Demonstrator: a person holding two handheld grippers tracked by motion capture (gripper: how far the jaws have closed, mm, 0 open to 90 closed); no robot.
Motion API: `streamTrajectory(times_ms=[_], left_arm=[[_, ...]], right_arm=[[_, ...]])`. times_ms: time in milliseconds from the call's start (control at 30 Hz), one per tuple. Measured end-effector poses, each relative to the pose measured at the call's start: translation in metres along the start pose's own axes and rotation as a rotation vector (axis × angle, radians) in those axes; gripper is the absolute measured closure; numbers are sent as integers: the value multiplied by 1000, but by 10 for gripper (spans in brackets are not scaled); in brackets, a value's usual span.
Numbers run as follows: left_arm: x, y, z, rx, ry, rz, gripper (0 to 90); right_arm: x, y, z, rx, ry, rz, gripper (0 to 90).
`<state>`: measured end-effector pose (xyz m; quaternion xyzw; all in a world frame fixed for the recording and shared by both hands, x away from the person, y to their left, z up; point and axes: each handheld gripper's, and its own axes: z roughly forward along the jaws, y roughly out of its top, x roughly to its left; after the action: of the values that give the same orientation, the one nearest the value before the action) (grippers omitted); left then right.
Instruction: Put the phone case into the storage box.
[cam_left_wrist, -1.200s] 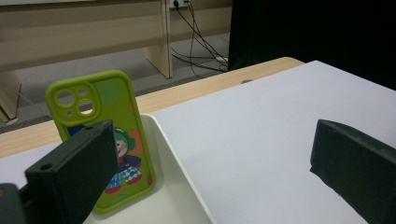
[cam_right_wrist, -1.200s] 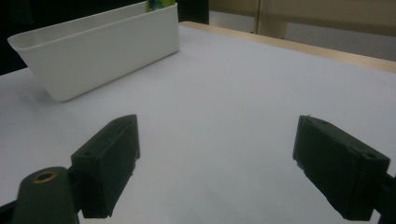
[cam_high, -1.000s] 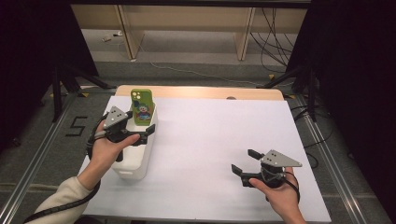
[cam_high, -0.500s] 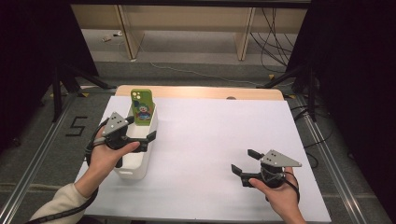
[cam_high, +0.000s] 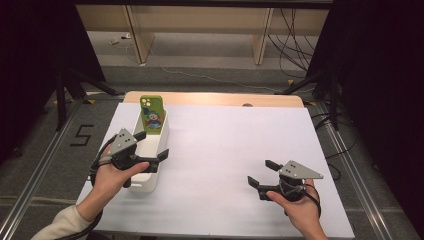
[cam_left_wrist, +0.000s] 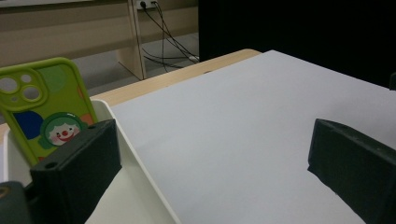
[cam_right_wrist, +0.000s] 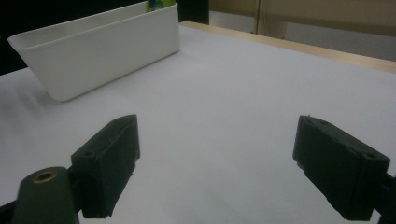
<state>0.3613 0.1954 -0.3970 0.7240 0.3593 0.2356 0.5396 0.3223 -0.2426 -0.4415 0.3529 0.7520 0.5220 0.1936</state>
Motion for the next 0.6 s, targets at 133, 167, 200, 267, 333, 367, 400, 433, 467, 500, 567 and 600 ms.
streamTrajectory(times_ms=[133, 167, 200, 267, 333, 367, 400, 433, 467, 500, 567, 600], left_arm=[[-3, -3, -3, 0, -14, 1, 21], [-4, -3, -3, -1, -16, -2, 21], [-4, -4, -4, 1, -17, -1, 20], [-5, -6, -5, 1, -17, -4, 21], [-5, -7, -6, 2, -17, -4, 21], [-5, -8, -7, 3, -17, -3, 21], [-5, -8, -7, 5, -18, -1, 21], [-5, -9, -8, 6, -17, -3, 21], [-5, -10, -8, 6, -20, -3, 21], [-6, -10, -8, 7, -21, -4, 21], [-7, -11, -9, 9, -24, -3, 22], [-7, -12, -9, 10, -25, -2, 22]], right_arm=[[0, 0, 0, 1, -3, 0, 159], [0, 0, 0, 0, -2, -1, 159], [0, 0, 0, -1, 0, -2, 159], [0, 0, 0, -3, -2, -1, 158], [0, 0, 0, -2, -2, -1, 159], [0, 0, 0, -2, -2, 0, 159], [0, 0, 0, -2, -2, -1, 159], [0, 0, 0, -2, -2, -1, 159], [0, 0, 0, -2, -3, -1, 159], [0, 0, 0, -2, -3, 0, 159], [0, 0, 0, -2, -3, -1, 159], [0, 0, 0, -2, -3, -1, 159]])
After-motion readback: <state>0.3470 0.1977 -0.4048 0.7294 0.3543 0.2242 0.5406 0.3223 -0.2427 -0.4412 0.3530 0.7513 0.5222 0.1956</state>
